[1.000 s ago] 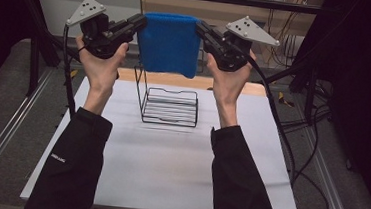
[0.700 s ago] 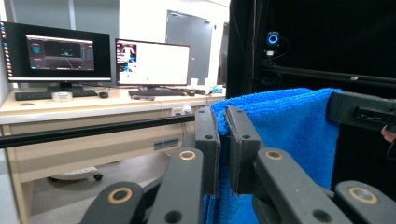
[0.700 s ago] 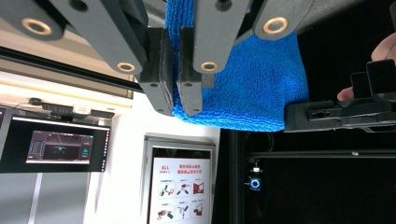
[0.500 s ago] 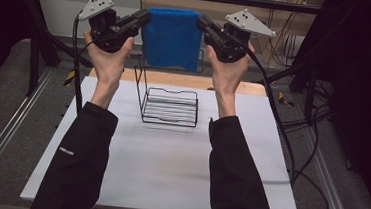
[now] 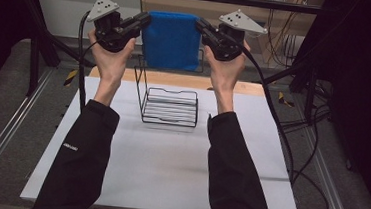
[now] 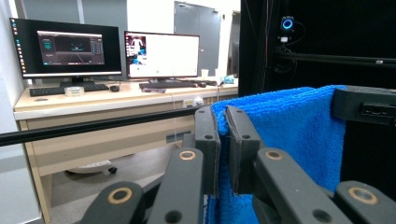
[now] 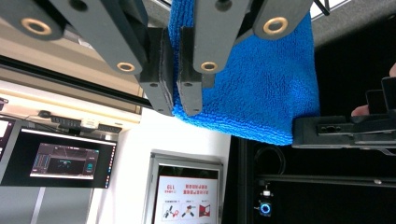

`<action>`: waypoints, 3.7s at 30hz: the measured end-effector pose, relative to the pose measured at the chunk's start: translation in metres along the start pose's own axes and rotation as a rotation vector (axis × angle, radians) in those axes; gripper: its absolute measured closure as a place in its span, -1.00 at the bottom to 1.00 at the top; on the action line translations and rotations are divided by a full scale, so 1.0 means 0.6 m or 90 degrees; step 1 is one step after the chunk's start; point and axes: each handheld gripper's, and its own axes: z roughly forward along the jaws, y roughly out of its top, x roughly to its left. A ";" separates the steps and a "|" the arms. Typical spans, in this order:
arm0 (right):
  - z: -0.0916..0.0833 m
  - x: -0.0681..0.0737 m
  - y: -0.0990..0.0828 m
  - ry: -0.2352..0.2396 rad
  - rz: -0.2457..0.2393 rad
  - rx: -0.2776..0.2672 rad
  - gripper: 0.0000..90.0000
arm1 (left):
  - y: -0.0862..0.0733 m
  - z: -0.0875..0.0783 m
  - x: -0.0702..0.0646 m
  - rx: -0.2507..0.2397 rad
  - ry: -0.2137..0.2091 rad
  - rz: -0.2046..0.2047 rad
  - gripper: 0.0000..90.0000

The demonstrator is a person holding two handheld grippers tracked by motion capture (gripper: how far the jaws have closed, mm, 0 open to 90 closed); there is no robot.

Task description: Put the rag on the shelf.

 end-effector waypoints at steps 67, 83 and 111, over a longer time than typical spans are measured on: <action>-0.073 0.031 -0.112 0.122 -0.015 0.177 0.89 | -0.126 -0.075 -0.026 0.158 -0.093 0.068 0.74; -0.071 0.033 -0.130 0.132 -0.025 0.194 0.87 | -0.088 -0.097 -0.024 0.177 -0.109 0.014 0.65; -0.068 0.039 -0.146 0.154 -0.018 0.199 0.43 | -0.165 -0.045 -0.034 0.290 -0.091 0.029 0.99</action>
